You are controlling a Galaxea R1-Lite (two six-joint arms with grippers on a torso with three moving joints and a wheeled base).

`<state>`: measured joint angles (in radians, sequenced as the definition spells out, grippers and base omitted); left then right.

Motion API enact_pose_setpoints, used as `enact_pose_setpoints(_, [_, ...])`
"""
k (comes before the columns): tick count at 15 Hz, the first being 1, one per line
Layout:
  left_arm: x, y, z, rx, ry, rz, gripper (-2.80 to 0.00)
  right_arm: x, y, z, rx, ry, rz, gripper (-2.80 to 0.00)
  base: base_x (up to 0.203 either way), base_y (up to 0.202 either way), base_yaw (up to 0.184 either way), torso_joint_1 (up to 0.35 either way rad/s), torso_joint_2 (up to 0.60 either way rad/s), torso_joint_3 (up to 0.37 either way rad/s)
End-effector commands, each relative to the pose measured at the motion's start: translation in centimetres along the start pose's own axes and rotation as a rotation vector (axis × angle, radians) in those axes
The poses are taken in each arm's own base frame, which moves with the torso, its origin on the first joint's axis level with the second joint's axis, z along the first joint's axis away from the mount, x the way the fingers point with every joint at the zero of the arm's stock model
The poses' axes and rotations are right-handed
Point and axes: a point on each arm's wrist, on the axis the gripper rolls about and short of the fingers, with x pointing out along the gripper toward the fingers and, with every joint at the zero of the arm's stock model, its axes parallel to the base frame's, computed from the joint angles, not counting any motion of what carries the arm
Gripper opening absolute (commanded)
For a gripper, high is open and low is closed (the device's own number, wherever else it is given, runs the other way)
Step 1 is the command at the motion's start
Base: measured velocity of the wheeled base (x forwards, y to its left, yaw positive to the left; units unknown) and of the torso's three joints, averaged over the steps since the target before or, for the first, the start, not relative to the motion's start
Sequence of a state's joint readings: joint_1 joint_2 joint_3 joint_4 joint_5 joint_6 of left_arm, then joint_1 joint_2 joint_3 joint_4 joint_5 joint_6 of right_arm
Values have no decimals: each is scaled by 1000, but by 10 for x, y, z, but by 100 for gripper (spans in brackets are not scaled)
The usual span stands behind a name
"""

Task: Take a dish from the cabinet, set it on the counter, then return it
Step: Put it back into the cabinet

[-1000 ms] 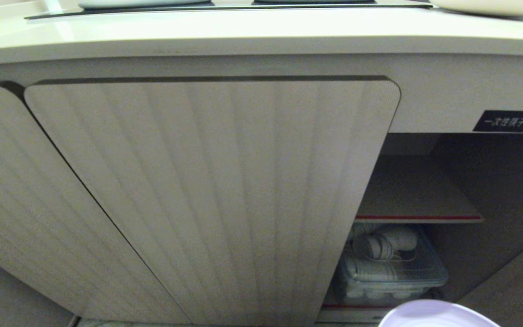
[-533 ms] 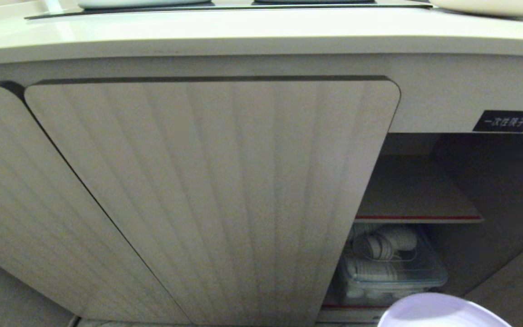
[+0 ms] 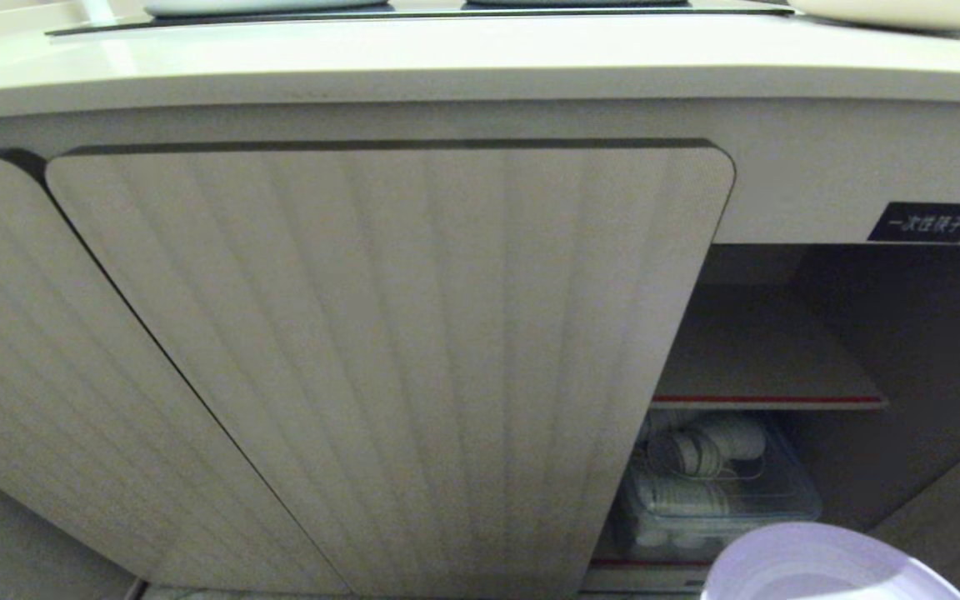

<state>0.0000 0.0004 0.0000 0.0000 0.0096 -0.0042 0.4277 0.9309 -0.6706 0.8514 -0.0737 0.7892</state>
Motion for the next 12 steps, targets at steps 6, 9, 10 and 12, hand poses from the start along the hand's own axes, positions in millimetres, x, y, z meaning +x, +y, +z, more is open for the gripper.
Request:
enact_pose_setpoints(6, [0, 0, 0, 0, 0, 0, -280, 9, 0, 2, 73, -80, -35, -280, 0, 0, 0, 0, 0, 0])
enact_pose_setpoints(9, [0, 0, 0, 0, 0, 0, -280, 14, 4, 7, 136, -86, -57, -280, 0, 0, 0, 0, 0, 0])
enact_pose_setpoints(10, [0, 0, 0, 0, 0, 0, -280, 16, 6, 8, 162, -88, -75, -280, 0, 0, 0, 0, 0, 0])
enact_pose_setpoints(12, [0, 0, 0, 0, 0, 0, -280, 18, 8, 12, 206, -112, -109, -280, 0, 0, 0, 0, 0, 0])
